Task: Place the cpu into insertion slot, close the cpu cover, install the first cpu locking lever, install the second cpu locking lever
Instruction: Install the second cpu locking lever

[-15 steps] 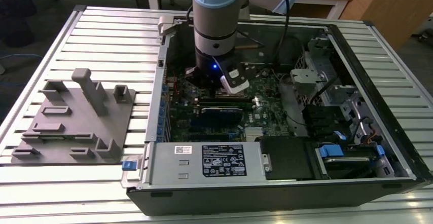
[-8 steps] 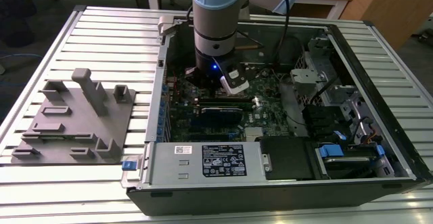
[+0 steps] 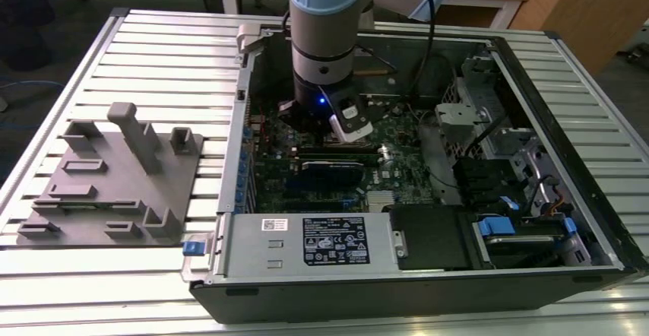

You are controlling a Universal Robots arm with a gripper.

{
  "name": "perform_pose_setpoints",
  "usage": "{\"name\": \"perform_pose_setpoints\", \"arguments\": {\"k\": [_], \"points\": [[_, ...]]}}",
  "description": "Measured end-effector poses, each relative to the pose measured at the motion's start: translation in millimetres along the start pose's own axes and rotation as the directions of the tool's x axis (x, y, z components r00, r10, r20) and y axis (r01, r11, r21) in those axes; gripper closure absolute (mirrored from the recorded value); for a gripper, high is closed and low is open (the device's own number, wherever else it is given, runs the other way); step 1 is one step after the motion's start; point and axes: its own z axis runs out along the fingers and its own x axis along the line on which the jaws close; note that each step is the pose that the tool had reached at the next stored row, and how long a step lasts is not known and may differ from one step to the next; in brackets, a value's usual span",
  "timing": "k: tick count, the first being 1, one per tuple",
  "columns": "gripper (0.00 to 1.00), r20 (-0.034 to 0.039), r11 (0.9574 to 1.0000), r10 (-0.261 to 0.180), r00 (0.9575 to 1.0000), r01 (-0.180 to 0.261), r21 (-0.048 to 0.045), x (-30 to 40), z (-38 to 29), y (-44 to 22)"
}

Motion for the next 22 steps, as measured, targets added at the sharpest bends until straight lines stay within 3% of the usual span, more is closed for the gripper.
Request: {"name": "perform_pose_setpoints", "arguments": {"k": [3,6,9,17,22], "points": [[0.9,-0.0001,1.0,0.001,1.0,-0.001,-0.0055,-0.1,-0.2,-1.2],[0.9,-0.0009,0.9997,0.002,1.0,-0.002,-0.0257,-0.2,-0.4,-2.9],[0.9,-0.0012,0.9994,0.003,1.0,-0.003,-0.0357,-0.3,-0.6,-5.0],[0.9,-0.0016,0.9988,0.004,1.0,-0.004,-0.0491,-0.5,-1.2,-10.8],[0.9,-0.0018,0.9986,0.004,1.0,-0.004,-0.0518,-0.6,-1.8,-14.7]]}}
